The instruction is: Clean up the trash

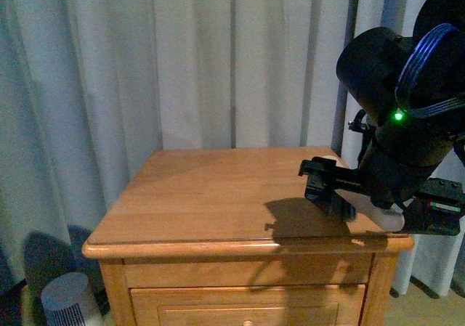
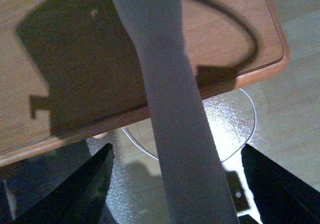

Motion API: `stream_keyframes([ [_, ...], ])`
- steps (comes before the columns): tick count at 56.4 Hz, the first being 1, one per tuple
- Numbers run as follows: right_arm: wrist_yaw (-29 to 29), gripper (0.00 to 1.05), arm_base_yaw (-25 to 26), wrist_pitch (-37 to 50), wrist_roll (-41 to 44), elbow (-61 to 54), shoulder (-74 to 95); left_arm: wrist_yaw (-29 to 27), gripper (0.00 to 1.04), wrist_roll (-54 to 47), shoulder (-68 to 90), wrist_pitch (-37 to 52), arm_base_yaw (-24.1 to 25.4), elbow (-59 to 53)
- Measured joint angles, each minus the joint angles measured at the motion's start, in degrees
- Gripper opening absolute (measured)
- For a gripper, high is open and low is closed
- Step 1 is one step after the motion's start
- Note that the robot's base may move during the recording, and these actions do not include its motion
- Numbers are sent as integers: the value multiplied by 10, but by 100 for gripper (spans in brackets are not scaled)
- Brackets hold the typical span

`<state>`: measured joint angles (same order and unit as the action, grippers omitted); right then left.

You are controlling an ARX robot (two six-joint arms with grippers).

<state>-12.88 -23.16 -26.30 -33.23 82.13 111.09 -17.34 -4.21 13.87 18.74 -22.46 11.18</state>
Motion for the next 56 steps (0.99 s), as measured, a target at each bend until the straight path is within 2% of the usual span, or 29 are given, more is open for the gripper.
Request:
stream_keyframes([
  [20,1,20,7,12,2,-14,0,0,28,0,0,0,0,0],
  [30,-3,19,10,28,9,-28,-10,0,28,0,0,0,0,0],
  [36,-34,19,10,64,37,-48,-28,0,28,0,0,0,0,0],
  [44,-96,19,2,168,113,-100,-89,0,28,0,0,0,0,0],
  [50,-140,19,-16,296,201,-175,-180,0,28,0,0,0,0,0],
  [56,-160,19,-36,396,268,-252,-267,0,28,0,0,0,0,0],
])
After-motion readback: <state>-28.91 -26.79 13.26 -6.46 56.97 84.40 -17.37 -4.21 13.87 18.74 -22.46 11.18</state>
